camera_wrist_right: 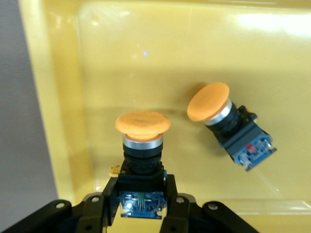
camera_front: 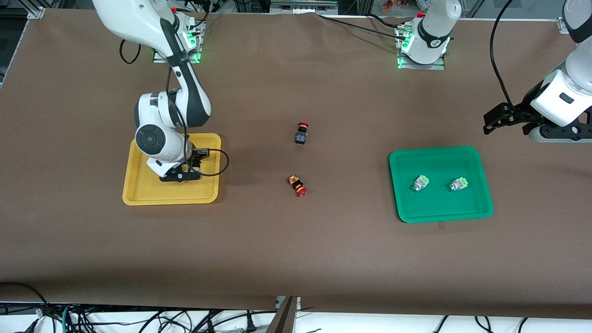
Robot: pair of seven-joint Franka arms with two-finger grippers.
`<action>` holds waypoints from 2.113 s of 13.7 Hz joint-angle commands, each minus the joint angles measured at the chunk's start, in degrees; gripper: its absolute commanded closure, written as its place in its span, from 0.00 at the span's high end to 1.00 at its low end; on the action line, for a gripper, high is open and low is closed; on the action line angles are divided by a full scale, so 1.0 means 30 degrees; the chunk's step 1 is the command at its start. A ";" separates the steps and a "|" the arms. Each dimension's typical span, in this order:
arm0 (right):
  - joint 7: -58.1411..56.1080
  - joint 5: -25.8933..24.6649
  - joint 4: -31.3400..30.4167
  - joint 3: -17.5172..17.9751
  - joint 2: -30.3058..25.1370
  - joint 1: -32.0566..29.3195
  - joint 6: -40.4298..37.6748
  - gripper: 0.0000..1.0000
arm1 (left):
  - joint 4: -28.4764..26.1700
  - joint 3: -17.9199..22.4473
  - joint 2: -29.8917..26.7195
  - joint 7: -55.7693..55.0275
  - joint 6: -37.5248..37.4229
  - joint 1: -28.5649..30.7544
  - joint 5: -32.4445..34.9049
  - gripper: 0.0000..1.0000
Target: Place green and yellow buttons in trays
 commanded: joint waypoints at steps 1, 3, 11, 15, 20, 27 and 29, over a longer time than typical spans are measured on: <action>-0.0300 0.0584 -0.0072 0.0115 0.0205 -0.0016 0.0880 0.81 | -0.0102 0.0075 -0.0184 -0.0142 -0.0045 -0.0151 -0.0225 1.00; -0.0329 0.0555 0.0132 0.0028 -0.0522 -0.0074 0.0738 1.00 | -0.0102 0.0075 -0.0183 -0.0142 -0.0045 -0.0151 -0.0225 1.00; -0.2118 0.0145 0.2419 -0.1203 -0.6019 -0.0250 -0.4554 1.00 | -0.0102 0.0104 -0.0154 -0.0084 -0.0075 -0.0092 -0.0225 1.00; -0.1385 -0.3185 0.2418 -0.1585 -1.0186 -0.0250 -0.8340 1.00 | -0.0102 0.0133 -0.0154 -0.0054 -0.0104 -0.0092 -0.0225 1.00; -0.1617 -0.4044 0.4435 0.3637 -1.1074 -0.6115 -1.1361 1.00 | -0.0102 0.0133 -0.0154 -0.0054 -0.0192 -0.0063 -0.0225 1.00; -0.2057 -0.4016 0.4965 0.8083 -1.0635 -1.0885 -1.1333 1.00 | -0.0073 0.0163 -0.0154 -0.0054 -0.0192 -0.0063 -0.0224 1.00; -0.2116 -0.3986 0.5783 0.8113 -1.0080 -1.0855 -1.1362 1.00 | -0.0073 0.0133 -0.0154 -0.0054 -0.0192 -0.0092 -0.0195 1.00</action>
